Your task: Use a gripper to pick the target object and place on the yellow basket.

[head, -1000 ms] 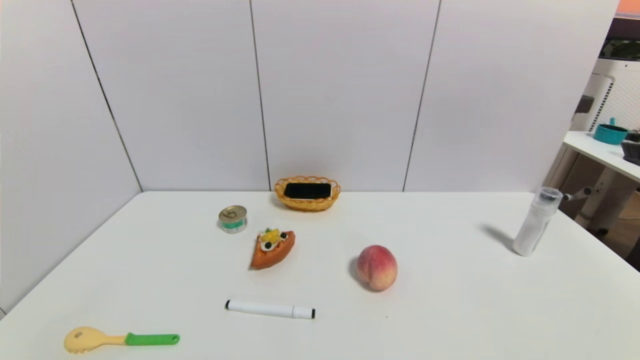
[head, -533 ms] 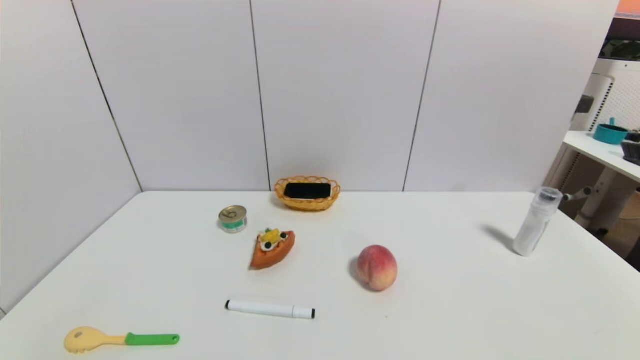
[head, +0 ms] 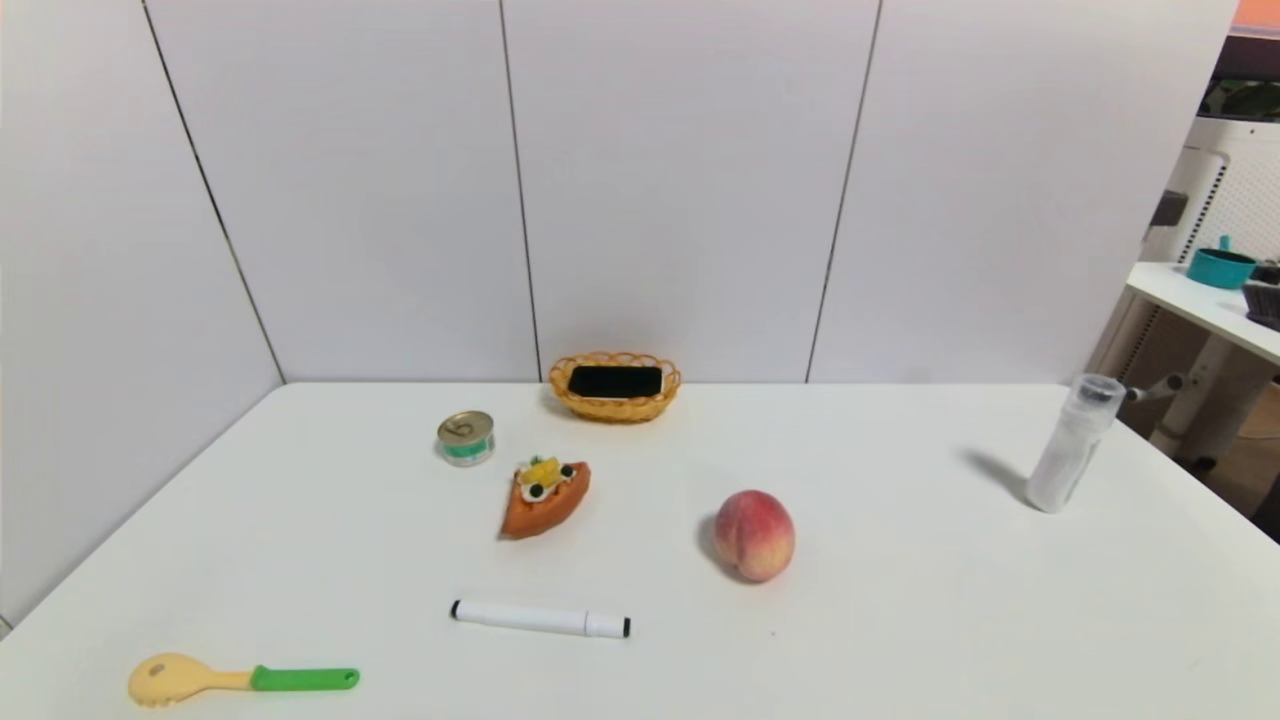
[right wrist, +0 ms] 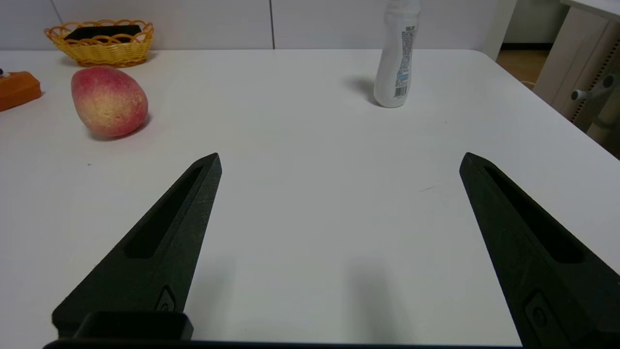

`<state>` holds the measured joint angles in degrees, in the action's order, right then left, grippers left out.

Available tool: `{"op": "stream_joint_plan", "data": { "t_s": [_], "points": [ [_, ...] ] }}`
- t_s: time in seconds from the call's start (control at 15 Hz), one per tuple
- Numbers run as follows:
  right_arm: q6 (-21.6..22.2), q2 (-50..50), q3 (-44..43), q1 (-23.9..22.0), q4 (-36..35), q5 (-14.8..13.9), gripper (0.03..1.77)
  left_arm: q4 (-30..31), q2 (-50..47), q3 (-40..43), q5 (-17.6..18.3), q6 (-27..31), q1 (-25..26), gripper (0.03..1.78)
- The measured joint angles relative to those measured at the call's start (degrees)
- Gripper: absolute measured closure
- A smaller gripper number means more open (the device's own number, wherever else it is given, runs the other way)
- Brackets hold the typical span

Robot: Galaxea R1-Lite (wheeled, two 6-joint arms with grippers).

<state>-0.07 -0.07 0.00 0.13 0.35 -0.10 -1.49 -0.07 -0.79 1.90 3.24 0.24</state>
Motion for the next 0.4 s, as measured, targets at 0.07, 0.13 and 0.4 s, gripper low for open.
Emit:
{"op": "stream_joint_plan", "data": {
  "t_s": [0.07,0.13,0.4],
  "points": [
    [0.00,0.02,0.00,0.00,0.00,0.00,0.10,0.01,0.00,0.00,0.00,0.00,0.00,0.12],
    [0.07,0.00,0.00,0.00,0.00,0.00,0.10,0.01,0.00,0.00,0.02,-0.02,0.00,0.12],
    [0.02,0.02,0.00,-0.02,0.00,0.07,0.10,0.00,0.00,0.00,0.02,-0.02,0.00,0.12]
  ]
}}
